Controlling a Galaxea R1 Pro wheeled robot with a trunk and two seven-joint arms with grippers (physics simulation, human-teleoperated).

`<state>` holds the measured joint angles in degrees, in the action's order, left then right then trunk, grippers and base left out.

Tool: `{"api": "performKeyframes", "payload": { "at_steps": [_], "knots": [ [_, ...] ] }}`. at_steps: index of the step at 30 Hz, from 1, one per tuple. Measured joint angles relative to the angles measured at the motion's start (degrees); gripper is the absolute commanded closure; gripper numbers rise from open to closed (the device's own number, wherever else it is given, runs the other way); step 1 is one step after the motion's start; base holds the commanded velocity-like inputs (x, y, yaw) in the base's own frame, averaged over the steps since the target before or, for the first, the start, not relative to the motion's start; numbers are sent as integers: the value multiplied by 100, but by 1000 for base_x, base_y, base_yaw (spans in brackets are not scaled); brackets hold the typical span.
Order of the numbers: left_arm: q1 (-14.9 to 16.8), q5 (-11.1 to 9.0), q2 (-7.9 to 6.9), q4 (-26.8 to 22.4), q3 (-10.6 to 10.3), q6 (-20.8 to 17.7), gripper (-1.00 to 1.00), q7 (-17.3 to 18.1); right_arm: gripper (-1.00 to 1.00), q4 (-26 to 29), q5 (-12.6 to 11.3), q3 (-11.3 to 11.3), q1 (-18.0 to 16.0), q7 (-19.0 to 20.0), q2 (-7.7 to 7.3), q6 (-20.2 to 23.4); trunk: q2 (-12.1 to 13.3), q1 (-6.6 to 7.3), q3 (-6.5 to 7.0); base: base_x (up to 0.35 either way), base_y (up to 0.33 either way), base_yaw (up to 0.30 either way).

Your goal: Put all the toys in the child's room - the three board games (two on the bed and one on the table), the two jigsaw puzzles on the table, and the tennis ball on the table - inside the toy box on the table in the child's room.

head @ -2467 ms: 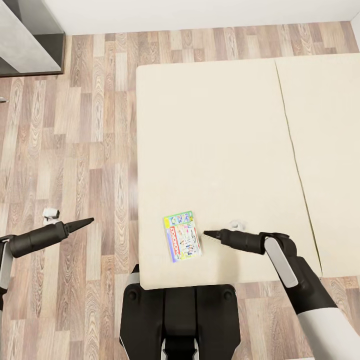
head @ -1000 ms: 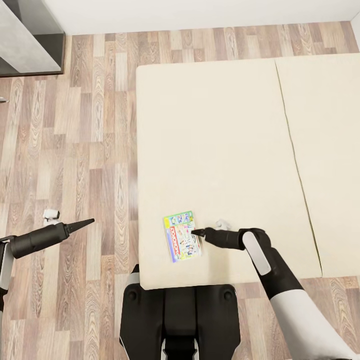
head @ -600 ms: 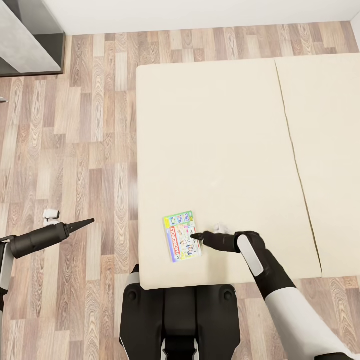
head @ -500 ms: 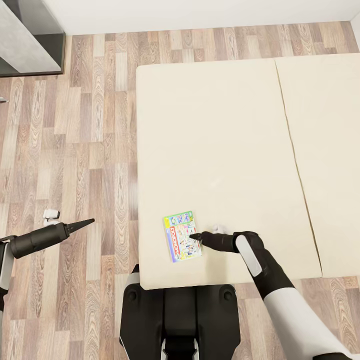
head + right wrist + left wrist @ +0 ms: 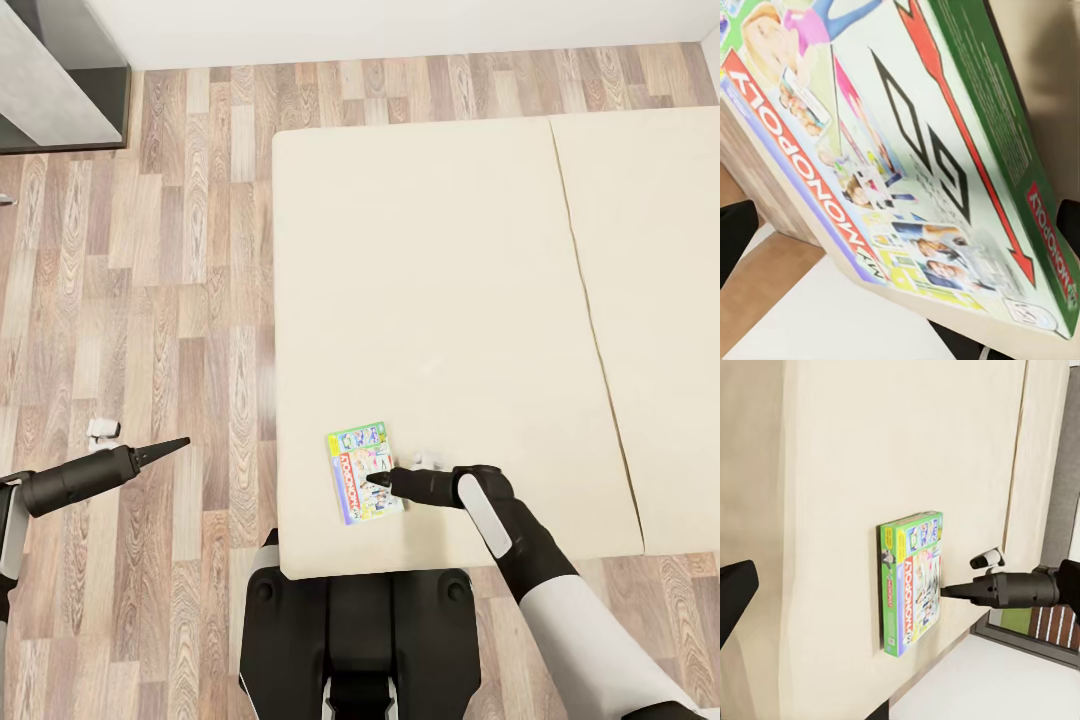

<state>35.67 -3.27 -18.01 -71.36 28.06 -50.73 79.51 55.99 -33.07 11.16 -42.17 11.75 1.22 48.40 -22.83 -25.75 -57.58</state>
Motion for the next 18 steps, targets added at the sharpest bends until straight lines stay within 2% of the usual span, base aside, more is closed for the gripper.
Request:
{"api": "performKeyframes", "payload": {
  "at_steps": [8,18],
  "knots": [
    [0,0,7,2,-3,0,-100,-13,-100,55,7,5,-5,2,0,4,0,0,0,0,0,0],
    [0,0,18,1,-3,9,-100,-21,-100,76,5,5,-169,7,0,10,0,0,0,0,0,0]
  ]
}}
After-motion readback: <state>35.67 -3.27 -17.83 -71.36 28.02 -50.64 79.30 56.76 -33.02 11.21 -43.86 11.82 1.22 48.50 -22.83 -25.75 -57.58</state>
